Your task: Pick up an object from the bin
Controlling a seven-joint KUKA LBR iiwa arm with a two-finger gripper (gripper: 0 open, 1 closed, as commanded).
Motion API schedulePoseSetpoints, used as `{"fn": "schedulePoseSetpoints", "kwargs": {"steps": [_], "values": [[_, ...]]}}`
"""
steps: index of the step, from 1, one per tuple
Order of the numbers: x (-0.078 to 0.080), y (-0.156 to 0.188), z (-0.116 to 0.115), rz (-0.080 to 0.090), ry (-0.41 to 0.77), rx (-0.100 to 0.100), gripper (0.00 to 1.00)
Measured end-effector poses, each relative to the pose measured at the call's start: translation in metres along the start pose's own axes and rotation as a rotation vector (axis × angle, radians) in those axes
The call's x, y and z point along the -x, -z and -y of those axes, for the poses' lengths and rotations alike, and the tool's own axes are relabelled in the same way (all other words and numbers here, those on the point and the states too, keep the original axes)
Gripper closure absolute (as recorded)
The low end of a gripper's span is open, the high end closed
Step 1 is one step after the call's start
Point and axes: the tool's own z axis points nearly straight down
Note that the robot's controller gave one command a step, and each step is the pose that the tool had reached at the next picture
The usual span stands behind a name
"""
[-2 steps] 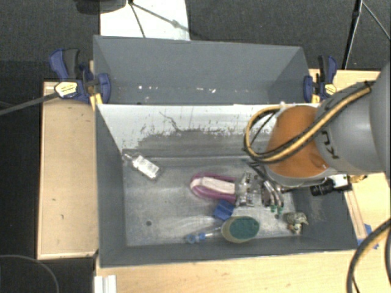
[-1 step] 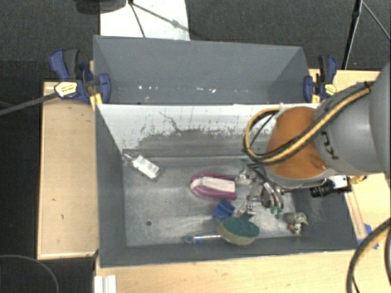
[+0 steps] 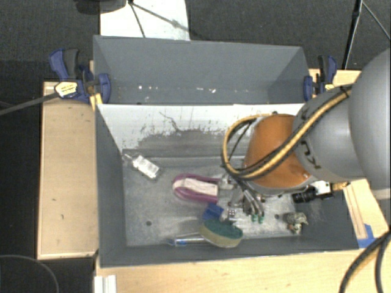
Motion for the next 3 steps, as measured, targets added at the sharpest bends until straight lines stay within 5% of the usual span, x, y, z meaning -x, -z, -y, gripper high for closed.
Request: {"fn": "schedulePoseSetpoints", "kwargs": {"steps": [1,2,3], "values": [[-0.005,-0.003,0.003,-0.021,0.001,-0.005,1.0],[0.006,0.114,-0.012,-0.014,0.024,-0.001,1.0],[0.004,0.11,-0.011,-0.023,0.026,-0.004,0.0]]}}
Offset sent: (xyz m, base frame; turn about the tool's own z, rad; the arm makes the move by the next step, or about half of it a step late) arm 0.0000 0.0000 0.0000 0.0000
